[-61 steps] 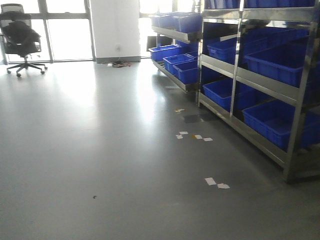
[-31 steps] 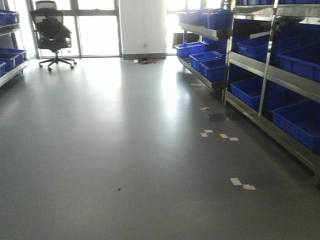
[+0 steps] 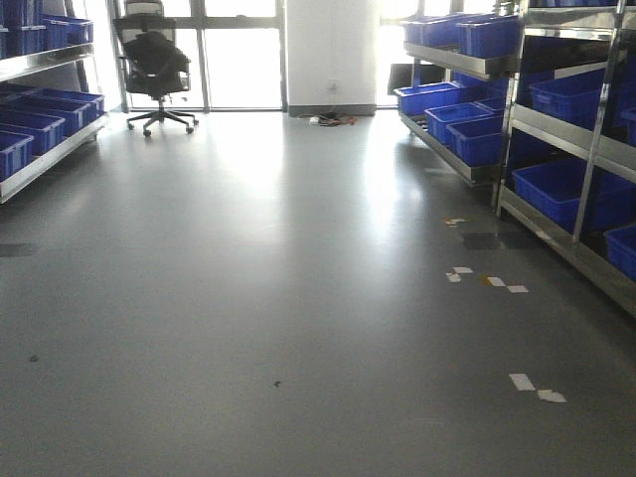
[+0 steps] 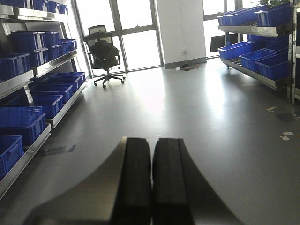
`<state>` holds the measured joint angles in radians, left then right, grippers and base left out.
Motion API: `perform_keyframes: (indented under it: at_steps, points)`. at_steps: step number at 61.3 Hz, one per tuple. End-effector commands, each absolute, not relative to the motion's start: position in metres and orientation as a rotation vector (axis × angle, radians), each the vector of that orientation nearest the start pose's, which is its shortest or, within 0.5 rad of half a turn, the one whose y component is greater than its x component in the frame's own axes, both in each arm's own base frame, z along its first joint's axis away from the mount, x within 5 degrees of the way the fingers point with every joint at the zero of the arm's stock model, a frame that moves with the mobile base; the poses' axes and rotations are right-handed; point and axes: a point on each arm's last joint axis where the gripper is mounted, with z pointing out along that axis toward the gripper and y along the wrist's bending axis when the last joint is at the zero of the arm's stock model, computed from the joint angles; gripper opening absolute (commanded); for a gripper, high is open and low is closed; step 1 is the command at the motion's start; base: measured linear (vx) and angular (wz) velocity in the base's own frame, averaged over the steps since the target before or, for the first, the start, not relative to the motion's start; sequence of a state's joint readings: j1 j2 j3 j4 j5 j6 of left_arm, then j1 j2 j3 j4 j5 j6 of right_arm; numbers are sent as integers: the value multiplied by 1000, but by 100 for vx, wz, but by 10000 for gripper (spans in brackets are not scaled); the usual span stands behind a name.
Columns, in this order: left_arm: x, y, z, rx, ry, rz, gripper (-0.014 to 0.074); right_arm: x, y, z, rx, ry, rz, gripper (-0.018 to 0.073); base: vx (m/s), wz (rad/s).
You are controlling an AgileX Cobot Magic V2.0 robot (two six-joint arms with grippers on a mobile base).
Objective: Pick red cube and place on left shelf
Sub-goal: 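Drive the base across the floor to the shelf of blue bins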
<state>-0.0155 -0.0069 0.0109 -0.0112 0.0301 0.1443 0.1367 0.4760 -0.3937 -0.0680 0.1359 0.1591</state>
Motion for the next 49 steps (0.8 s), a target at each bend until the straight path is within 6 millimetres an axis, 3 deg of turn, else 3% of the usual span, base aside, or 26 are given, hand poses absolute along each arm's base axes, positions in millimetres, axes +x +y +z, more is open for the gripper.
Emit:
perform_keyframes:
  at_steps: [1, 49]
  points:
    - [57, -1, 208, 108, 1452, 89, 106, 107, 14, 316, -40, 1582, 160, 57, 15, 22]
    - [57, -1, 208, 108, 1452, 89, 106, 107, 14, 316, -40, 1582, 160, 57, 33, -1]
